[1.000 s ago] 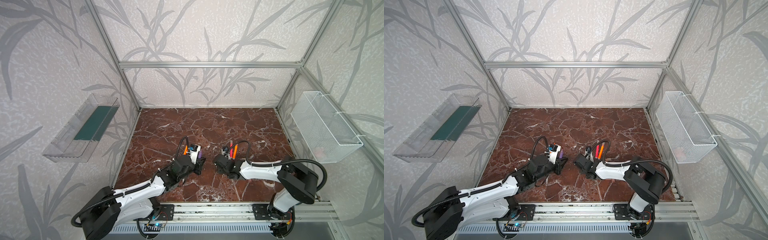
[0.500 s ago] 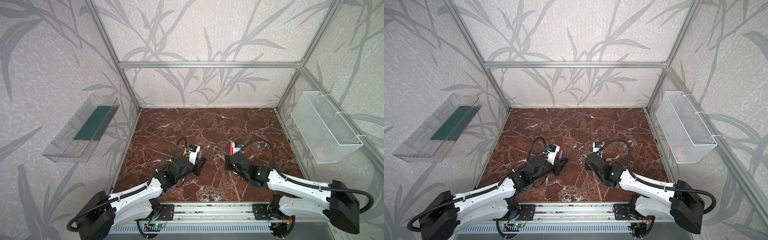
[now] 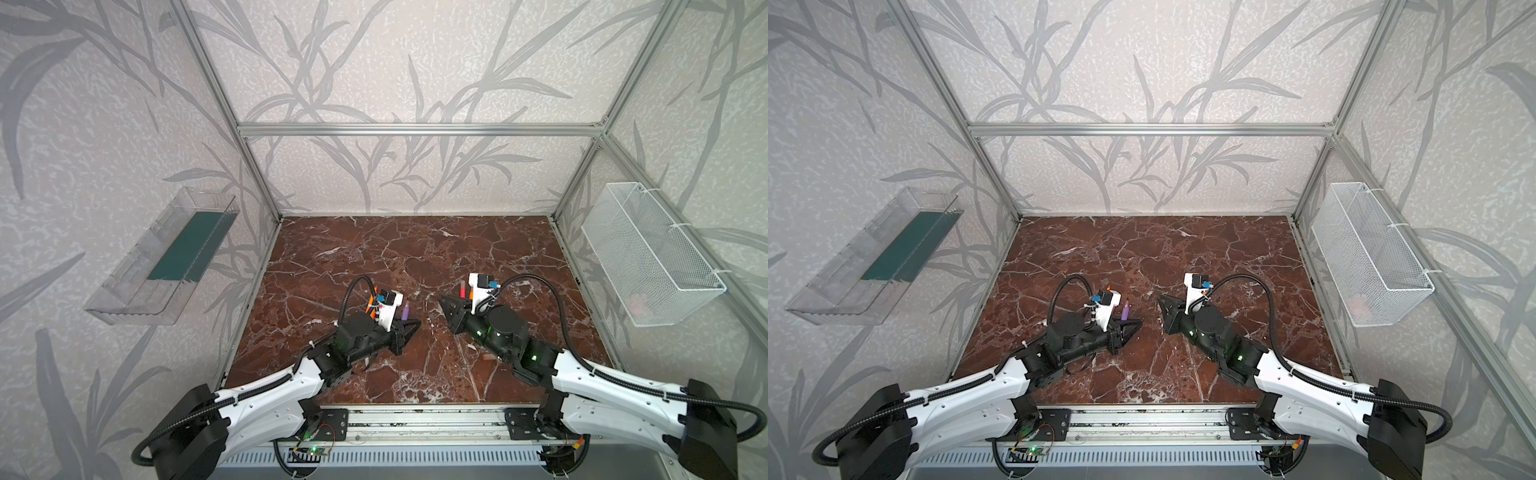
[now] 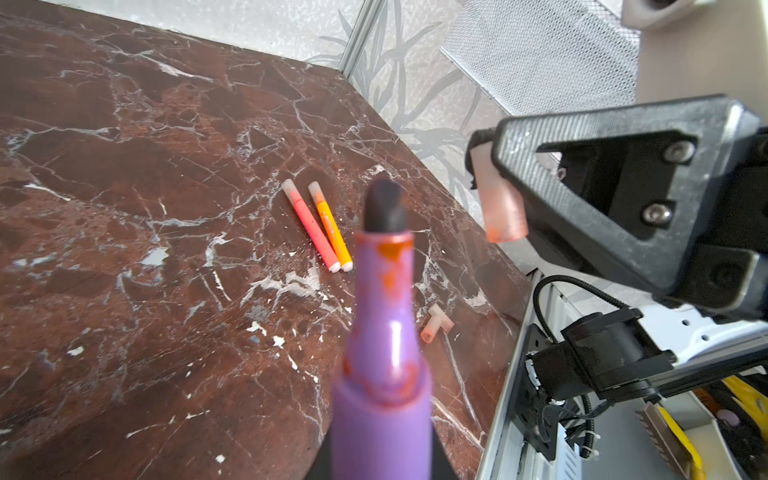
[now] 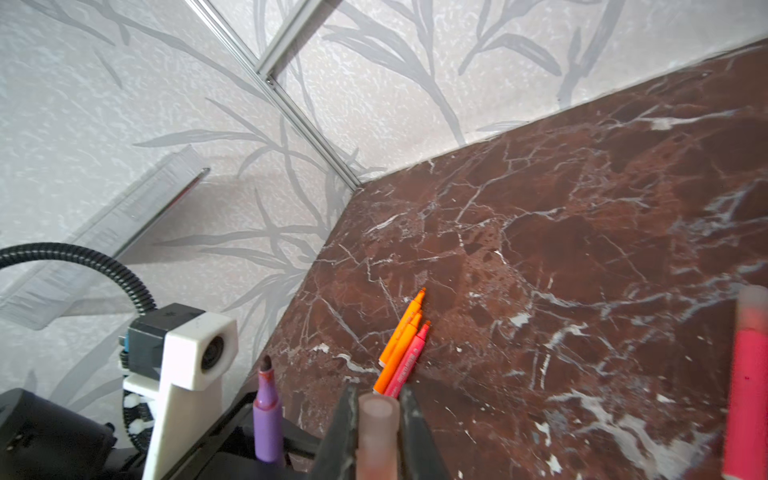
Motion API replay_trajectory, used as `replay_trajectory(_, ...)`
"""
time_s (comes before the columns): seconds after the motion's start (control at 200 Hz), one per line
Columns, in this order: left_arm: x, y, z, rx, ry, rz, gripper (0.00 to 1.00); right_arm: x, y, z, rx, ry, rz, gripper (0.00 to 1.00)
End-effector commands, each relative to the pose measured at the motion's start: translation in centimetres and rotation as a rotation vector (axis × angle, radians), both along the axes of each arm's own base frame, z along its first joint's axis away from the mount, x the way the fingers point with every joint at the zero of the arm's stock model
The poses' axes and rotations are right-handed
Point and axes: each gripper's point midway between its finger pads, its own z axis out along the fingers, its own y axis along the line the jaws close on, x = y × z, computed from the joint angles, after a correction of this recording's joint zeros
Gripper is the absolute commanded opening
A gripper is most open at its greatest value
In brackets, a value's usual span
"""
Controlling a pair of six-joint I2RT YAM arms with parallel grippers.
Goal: Insert the pens into the pen caps
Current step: 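Bring the held cap over the purple highlighter tip in the left gripper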
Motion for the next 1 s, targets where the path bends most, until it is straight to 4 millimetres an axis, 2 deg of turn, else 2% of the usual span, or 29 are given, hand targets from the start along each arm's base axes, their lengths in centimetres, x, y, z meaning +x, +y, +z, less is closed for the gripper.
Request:
replay_trajectory(0.0, -0.5, -0.4, 1.3, -0.071, -0.011, -0.033, 0.00, 0.0, 1.6, 3.1, 0.119, -0.071, 0.053, 0.03)
replay_trajectory(0.19, -0.5, -0.7, 1.5, -0.097, -0.004, -0.046, 0.00, 0.3, 3.7, 4.6, 0.195, -0.095, 0.104, 0.00)
replay_trajectory(0.235, -0.6, -0.8, 1.5, -0.101, -0.004, -0.050, 0.00, 0.5, 3.9, 4.5, 0.200, -0.090, 0.102, 0.00)
replay_trajectory(0.26, -0.6, -0.8, 1.5, -0.102, -0.004, -0.050, 0.00, 0.6, 3.9, 5.2, 0.227, -0.109, 0.101, 0.00)
replay_trajectory(0.525, -0.7, -1.0, 1.5, -0.106, -0.001, -0.063, 0.00, 1.3, 4.6, 6.7, 0.266, -0.137, 0.090, 0.00)
replay_trajectory(0.76, -0.8, -1.0, 1.7, -0.112, -0.003, -0.065, 0.00, 1.7, 5.4, 6.8, 0.274, -0.130, 0.096, 0.00)
replay_trajectory(0.995, -0.8, -0.8, 1.7, -0.109, -0.008, -0.059, 0.00, 1.8, 5.7, 6.0, 0.264, -0.108, 0.096, 0.00)
